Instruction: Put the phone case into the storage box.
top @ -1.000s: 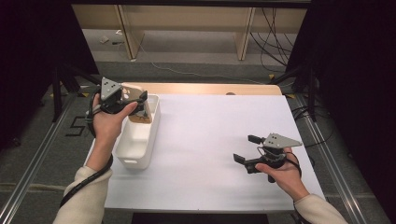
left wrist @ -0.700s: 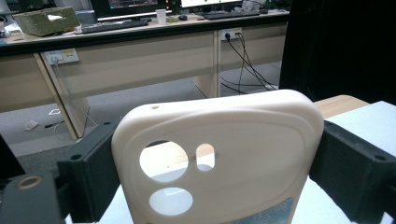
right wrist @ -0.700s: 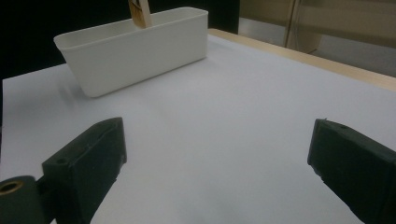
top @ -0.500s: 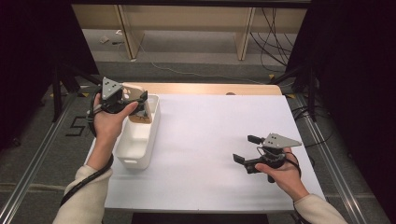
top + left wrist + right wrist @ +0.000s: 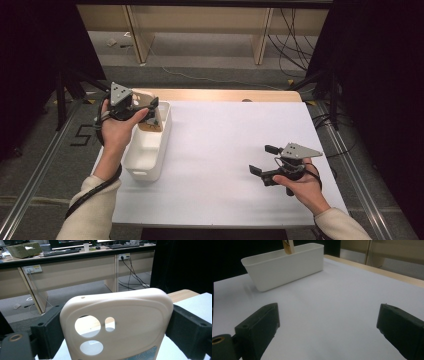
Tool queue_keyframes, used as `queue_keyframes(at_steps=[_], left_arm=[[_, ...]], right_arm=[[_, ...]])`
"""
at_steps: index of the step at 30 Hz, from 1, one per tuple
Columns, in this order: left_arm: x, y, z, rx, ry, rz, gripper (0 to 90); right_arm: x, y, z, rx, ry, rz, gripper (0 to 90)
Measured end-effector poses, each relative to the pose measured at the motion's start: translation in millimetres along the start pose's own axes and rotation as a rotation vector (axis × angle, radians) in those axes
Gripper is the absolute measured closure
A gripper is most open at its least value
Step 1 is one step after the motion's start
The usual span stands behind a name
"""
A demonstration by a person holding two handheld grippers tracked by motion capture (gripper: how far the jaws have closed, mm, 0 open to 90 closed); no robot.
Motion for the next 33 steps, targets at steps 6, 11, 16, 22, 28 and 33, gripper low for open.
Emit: queue_keyframes(at_steps=[6,11,16,22,28,33], left_arm=[[2.4,-1.6,-0.1,0.003,0.004,0.002,10.1],[4.4,-3.3,-0.3,0.003,0.012,0.003,10.0],[5.5,-5.8,-1.4,0.005,0.013,0.004,10.1],[5.5,-8.3,-1.8,0.007,0.013,0.004,10.1],[6.2,-11.5,-2.7,0.01,0.015,0.003,10.0],[7.9,-14.0,-3.0,0.011,0.012,0.003,10.0]], right_arm=[[0.2,-0.3,-0.2,-0.001,-0.002,0.002,5.5],[-0.1,-0.4,-0.5,0.001,-0.002,0.001,5.5],[-0.1,-0.5,-0.6,0.001,-0.001,0.001,5.6],[-0.2,-0.4,-0.6,0.002,-0.002,0.001,5.6],[-0.1,-0.4,-0.6,0.001,-0.002,0.001,5.5],[-0.1,-0.4,-0.6,0.001,-0.003,0.002,5.6]])
Point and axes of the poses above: each handheld gripper's, and its own axes: y roughly backward along the jaws, z roughly out of its top, x roughly to its left, the point moved 4 cm from there along -y, roughly forward along the jaws, and after that the axes turned 3 degrees about z, right-handed, at the moved point
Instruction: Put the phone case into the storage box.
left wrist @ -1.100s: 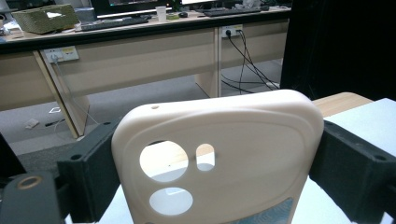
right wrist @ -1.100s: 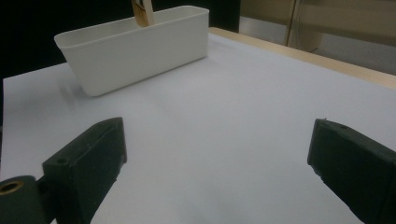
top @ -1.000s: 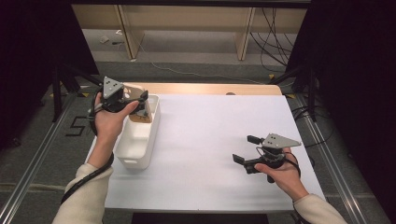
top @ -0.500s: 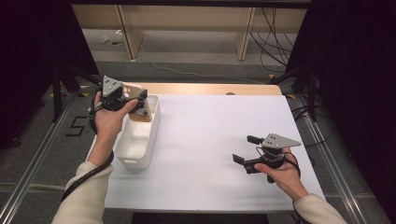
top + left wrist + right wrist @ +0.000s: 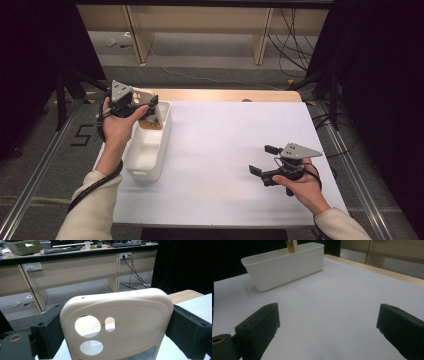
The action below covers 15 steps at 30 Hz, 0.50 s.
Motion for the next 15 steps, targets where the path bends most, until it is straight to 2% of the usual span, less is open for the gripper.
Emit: queue_keyframes(at_steps=[15], left_arm=[[3.7,-8.6,0.1,0.011,0.004,0.0,10.0]], right_arm=[[0.1,-1.0,-0.5,0.0,-0.006,0.001,5.7]])
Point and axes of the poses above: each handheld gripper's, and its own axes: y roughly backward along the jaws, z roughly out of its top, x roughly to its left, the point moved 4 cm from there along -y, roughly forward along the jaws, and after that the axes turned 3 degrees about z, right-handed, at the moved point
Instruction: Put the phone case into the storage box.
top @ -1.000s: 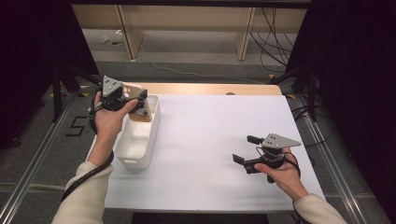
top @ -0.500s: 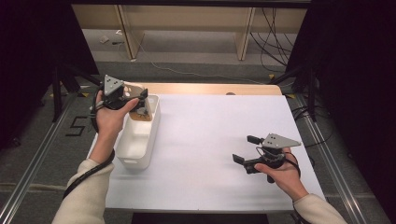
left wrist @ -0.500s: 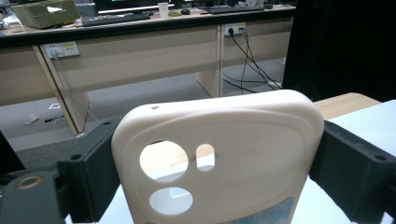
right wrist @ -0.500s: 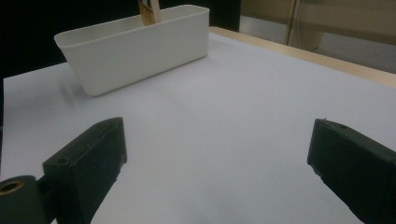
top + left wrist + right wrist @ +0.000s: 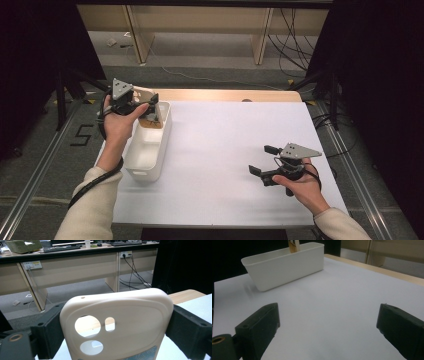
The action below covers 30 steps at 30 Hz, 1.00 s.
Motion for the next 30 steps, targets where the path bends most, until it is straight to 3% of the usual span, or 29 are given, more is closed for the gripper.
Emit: queue_keyframes(at_steps=[30], left_arm=[[4.8,-11.9,-1.4,0.015,0.015,0.006,10.0]], right_arm=[[-0.1,-0.3,-0.2,-0.003,-0.003,-0.001,5.8]])
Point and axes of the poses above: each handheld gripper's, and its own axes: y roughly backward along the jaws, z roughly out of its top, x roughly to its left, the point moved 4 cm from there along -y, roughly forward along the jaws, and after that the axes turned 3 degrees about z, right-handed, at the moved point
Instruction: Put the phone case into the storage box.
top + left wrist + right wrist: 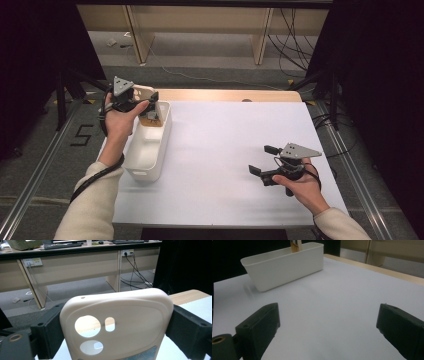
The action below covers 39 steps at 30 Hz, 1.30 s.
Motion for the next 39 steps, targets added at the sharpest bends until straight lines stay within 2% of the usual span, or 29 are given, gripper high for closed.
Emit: queue_keyframes(at_steps=[39], left_arm=[[1.6,-20.4,-5.5,0.038,0.001,0.006,9.9]], right_arm=[[-0.2,-0.1,-0.5,0.004,0.001,0.002,6.0]])
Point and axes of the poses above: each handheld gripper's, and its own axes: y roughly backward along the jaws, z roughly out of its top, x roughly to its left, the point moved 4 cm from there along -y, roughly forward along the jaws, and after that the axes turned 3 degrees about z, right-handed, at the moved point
